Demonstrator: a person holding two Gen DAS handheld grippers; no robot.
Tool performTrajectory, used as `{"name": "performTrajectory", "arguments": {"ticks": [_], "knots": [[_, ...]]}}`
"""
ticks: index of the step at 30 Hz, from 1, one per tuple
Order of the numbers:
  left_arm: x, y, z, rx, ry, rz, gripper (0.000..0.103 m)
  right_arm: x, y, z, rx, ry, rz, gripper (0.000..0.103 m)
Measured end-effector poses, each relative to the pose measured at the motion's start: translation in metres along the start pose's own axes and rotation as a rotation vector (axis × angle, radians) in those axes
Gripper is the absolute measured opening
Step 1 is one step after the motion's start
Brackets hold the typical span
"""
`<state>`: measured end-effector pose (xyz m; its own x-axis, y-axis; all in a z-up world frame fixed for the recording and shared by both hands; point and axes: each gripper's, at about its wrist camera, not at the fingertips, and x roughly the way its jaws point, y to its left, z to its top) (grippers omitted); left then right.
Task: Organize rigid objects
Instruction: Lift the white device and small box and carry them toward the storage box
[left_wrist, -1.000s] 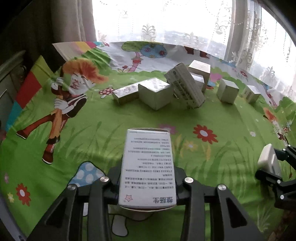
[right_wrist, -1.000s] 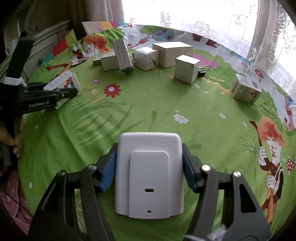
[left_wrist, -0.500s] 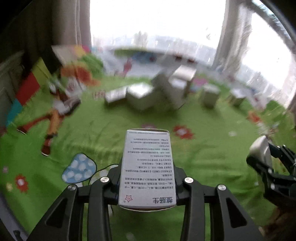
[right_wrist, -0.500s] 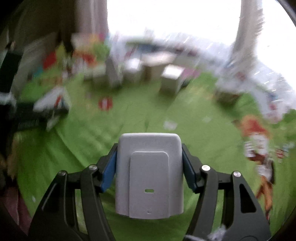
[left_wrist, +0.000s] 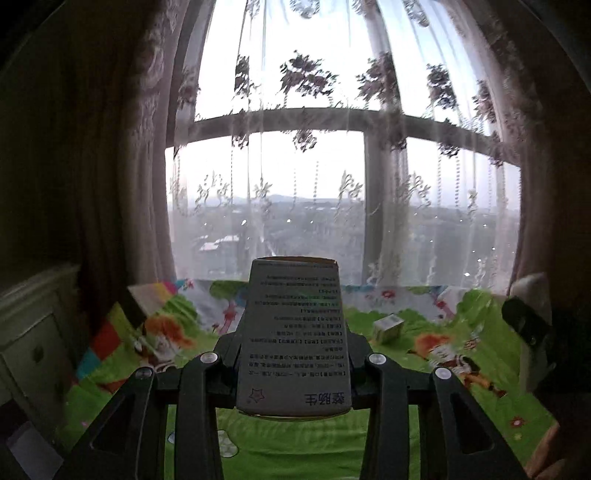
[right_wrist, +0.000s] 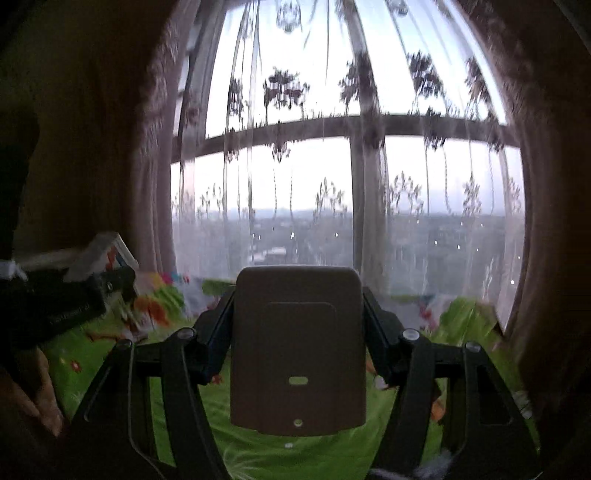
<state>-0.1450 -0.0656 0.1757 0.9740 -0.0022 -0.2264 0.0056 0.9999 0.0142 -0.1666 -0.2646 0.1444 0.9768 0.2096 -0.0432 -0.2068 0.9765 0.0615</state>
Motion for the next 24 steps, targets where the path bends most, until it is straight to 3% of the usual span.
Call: {"name": "performTrajectory", "arguments": {"ticks": [14,24], "knots": [[-0.041,0.005,0.005,0.005,-0.070,0.004,0.040,-0.028,0.022,0.022,-0.017,-0.067,0.053,0.067],[-0.066,0.053,-0.004,-0.067,-0.044,0.093,0.040,-0.033,0.065,0.026,-0.045,-0.059,0.207,0.067]]}}
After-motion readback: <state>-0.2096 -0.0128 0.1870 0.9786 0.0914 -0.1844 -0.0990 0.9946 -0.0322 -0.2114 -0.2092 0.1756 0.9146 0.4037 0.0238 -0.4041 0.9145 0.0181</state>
